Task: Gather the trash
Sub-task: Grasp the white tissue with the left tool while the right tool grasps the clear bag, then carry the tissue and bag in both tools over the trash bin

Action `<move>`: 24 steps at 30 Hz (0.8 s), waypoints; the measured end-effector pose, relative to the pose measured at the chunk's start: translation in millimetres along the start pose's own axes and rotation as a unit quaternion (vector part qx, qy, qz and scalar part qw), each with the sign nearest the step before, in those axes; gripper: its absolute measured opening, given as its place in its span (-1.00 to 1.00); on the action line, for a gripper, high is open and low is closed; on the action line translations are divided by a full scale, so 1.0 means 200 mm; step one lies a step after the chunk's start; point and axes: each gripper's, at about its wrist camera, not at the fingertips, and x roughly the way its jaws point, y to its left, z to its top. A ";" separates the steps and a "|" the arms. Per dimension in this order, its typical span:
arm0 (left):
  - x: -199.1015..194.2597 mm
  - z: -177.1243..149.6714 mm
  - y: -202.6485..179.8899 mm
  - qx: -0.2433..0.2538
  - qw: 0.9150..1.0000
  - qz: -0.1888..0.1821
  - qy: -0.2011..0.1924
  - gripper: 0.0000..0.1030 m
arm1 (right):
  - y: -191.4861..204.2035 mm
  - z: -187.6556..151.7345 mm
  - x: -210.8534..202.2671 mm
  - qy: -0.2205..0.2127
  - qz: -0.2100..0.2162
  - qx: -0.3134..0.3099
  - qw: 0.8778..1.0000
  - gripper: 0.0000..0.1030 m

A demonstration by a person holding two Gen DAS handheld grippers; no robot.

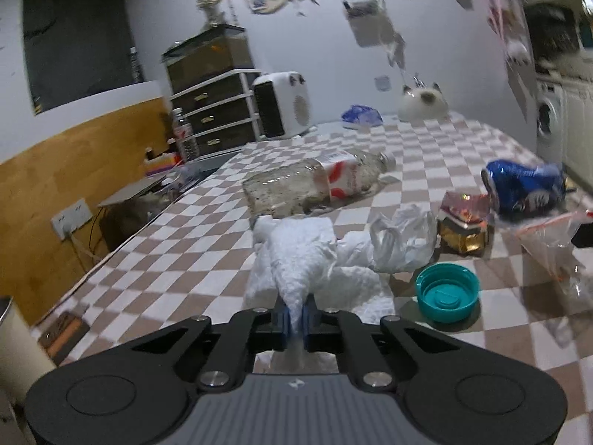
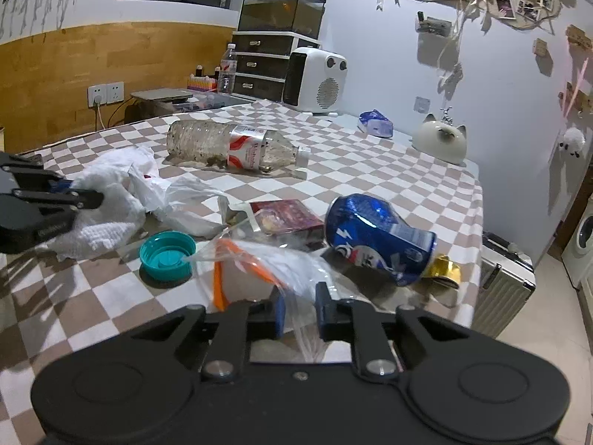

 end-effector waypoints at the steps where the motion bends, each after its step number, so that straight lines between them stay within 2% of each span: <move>1: -0.04 -0.01 0.00 -0.008 1.000 -0.001 -0.004 -0.86 | 0.00 0.00 -0.02 -0.002 0.000 0.001 1.000 -0.75; 10: -0.36 -0.03 -0.01 -0.055 0.997 -0.033 -0.030 -0.87 | -0.04 -0.04 -0.23 -0.027 0.016 0.023 0.999 -0.93; 17: -0.52 -0.06 -0.11 -0.071 0.995 -0.059 -0.028 -0.87 | -0.06 -0.08 -0.38 -0.042 0.020 0.033 0.998 -0.93; 24: -0.62 -0.03 -0.21 -0.069 0.995 -0.061 -0.035 -0.87 | -0.11 -0.12 -0.53 -0.061 0.016 0.043 0.997 -0.93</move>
